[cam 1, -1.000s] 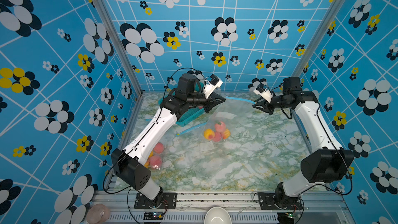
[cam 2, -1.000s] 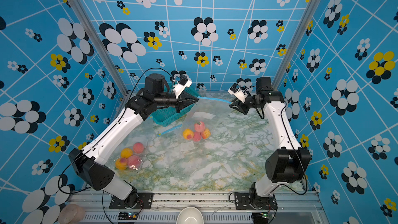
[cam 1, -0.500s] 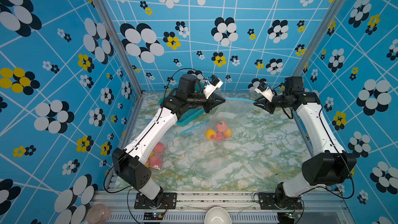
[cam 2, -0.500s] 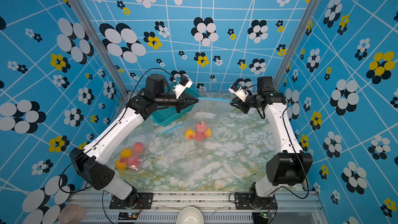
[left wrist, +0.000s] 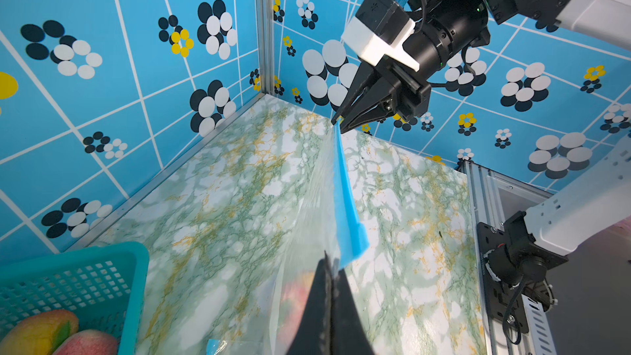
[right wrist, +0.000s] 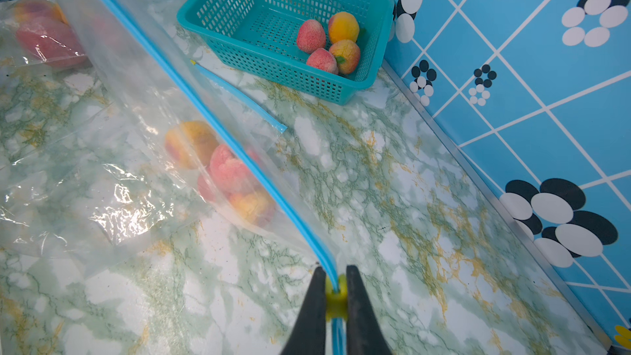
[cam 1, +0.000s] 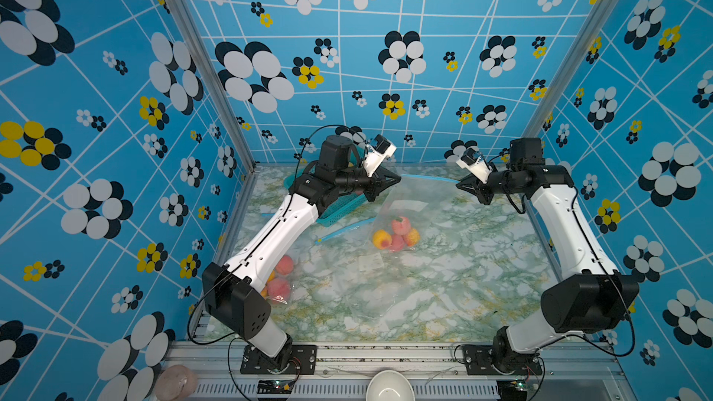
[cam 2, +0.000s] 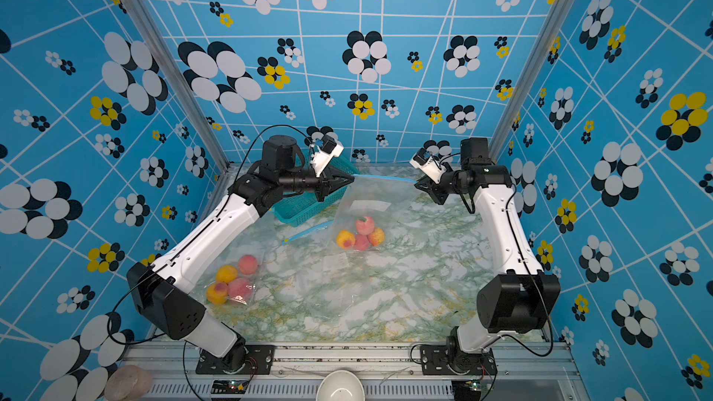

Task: Place the peach in a zip-top bag and seal the zipper
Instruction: Zip the zipper on the zipper food storage bag.

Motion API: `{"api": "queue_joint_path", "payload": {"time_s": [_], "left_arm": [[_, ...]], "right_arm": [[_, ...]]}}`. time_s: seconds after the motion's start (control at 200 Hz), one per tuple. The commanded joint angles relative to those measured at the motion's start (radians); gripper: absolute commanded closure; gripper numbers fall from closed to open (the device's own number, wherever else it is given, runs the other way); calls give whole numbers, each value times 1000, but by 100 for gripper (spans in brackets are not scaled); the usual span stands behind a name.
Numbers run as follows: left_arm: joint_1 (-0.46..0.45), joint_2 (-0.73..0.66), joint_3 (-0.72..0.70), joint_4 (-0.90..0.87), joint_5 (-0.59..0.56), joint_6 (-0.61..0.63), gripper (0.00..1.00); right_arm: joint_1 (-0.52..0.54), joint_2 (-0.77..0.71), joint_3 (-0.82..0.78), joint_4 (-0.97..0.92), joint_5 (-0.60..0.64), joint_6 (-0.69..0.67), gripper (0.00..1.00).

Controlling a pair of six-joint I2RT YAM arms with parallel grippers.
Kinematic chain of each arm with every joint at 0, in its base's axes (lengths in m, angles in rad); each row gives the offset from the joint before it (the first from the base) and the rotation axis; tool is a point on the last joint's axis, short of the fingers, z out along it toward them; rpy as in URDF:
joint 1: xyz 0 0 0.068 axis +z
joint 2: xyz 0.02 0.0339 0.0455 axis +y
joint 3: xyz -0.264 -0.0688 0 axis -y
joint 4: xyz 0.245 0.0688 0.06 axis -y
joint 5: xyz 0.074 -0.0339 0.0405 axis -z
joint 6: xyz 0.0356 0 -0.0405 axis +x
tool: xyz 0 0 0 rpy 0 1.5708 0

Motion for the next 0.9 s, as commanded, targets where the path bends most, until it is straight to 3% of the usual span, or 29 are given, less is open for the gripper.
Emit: {"api": "queue_joint_path", "payload": {"time_s": [0.0, 0.685, 0.775, 0.895], "left_arm": [[22, -36, -9, 59, -19, -36, 100], [79, -31, -62, 191, 10, -146, 100], [61, -24, -60, 188, 28, -146, 100], [3, -7, -66, 209, 6, -143, 100]], "right_arm": [[-33, -29, -26, -24, 57, 20, 90], [-39, -133, -145, 29, 214, 145, 88], [-39, -151, -133, 103, 175, 275, 77], [-39, -207, -139, 295, 138, 634, 57]]}}
